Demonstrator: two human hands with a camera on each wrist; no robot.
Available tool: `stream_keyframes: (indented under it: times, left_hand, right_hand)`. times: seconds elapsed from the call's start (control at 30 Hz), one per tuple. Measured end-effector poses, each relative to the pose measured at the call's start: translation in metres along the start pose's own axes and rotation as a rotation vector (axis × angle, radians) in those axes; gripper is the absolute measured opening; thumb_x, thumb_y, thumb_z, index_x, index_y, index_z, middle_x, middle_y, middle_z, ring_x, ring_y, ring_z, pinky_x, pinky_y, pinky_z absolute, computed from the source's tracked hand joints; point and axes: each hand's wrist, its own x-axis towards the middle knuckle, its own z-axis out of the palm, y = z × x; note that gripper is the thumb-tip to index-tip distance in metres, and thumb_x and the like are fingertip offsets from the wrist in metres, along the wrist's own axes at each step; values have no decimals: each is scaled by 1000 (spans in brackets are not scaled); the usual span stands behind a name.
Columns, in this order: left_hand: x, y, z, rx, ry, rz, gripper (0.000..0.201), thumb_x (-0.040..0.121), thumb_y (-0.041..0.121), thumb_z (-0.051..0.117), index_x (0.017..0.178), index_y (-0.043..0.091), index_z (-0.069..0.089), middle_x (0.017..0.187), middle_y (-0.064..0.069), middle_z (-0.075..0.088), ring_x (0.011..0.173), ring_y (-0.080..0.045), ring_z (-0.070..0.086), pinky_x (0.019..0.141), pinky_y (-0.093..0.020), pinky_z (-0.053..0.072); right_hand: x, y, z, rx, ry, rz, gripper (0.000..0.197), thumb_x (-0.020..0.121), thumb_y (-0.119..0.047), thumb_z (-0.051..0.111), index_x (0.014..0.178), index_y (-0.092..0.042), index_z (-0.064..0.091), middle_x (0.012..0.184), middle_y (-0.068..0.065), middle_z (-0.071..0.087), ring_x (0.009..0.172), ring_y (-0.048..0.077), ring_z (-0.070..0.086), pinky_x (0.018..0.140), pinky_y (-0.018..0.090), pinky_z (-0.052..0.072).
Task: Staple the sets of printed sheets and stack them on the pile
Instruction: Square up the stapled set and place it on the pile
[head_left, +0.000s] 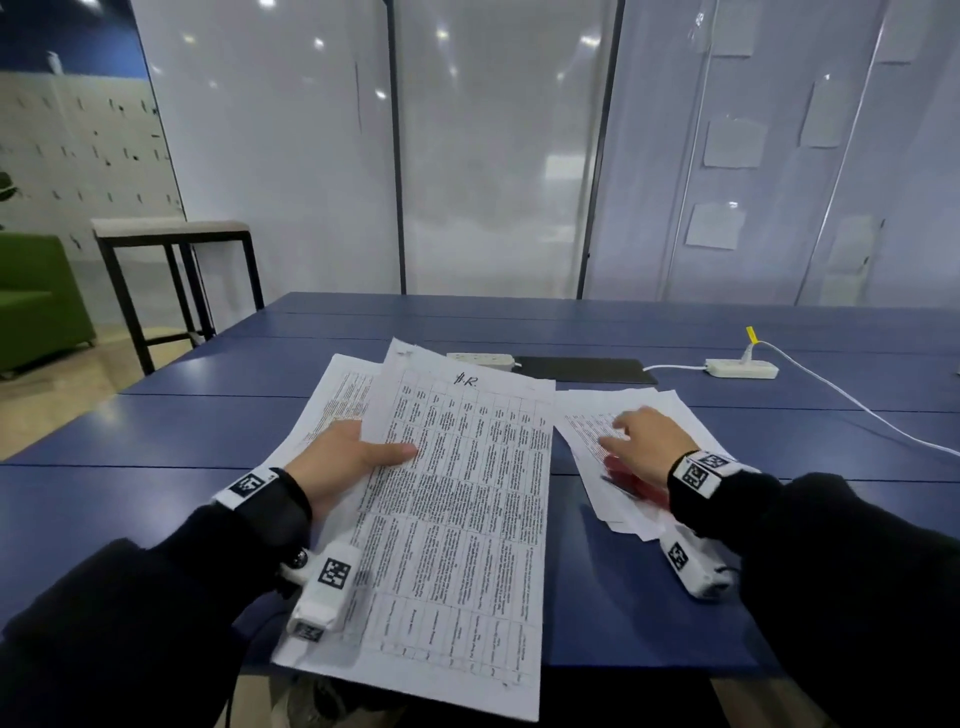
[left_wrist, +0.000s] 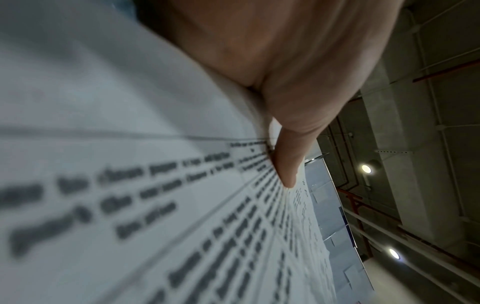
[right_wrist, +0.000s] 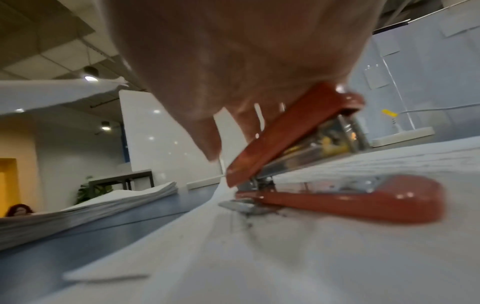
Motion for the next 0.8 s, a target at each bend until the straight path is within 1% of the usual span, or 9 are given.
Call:
stream_keyframes:
  times: [0.1,0.17,0.23,0.4,0.53,0.63,0.67,0.7,0.8]
  left_hand:
    - [6,-10,0,-29,6,2,36,89,3,73,125,1,70,120,-18,75,110,-38,73,105,-56,50]
    - [9,-14,1,-50,10,5,37,89,4,73,125,2,69,121,-18,74,111,-36,73,104,-53,51]
    - [8,-17,5,-46,6,13,36,91,4,72,126,3,69,122,-15,75,112,-32,73,102,-50,52]
    - [6,-20,6,13,6,51,34,93,5,71,126,7,70,121,-9,76,113,-26,73,103,-47,52]
    - [7,-24,-5,62,36,77,31,92,12,74,122,5,71,117,-9,77,109,-27,74,104,-49,53]
    - [5,-34,-16,95,40,64,27,95,12,71,122,7,71,117,-7,77,109,-27,74,103,-48,55]
    - [5,-39,-21,96,36,50,27,96,8,70,123,8,70,119,-8,77,111,-28,74,103,-49,54]
    - [6,-43,-26,87,44,37,28,96,4,69,124,7,70,119,-10,76,112,-30,73,103,-50,54]
    - [14,-45,-41,78,181,76,31,91,-3,70,121,6,71,116,-12,77,109,-32,73,103,-51,55]
  right_hand:
    - [-11,-29,-2,611,105,-13,40,99,-51,61,121,-19,67,118,5,69,107,25,66,95,46,54]
    - [-20,-56,-11,1122,-109,88,40,100,-49,61,117,-13,67,109,11,74,95,26,72,87,48,59]
    - [-21,-75,-17,1359,-282,141,39,99,-43,65,114,-7,70,97,12,75,81,25,74,73,42,63]
    - [-6,-104,-11,1402,-169,198,24,91,-17,78,107,-1,71,95,17,77,67,25,72,56,35,61]
    - [5,-114,-3,1467,-52,180,16,88,-11,80,97,0,74,107,23,76,89,35,75,80,47,62]
    - [20,-118,-8,1532,69,226,68,62,-33,99,110,2,68,114,22,74,107,39,72,96,57,57]
    - [29,-118,-10,1565,118,225,78,59,-35,101,117,3,65,115,21,74,105,38,72,91,54,59]
    - [36,-120,-14,1594,163,220,69,67,-31,98,118,3,65,112,20,74,98,35,73,81,48,62]
    - [51,-130,-23,1593,141,183,22,88,-21,82,95,-4,70,95,17,75,71,25,73,56,34,58]
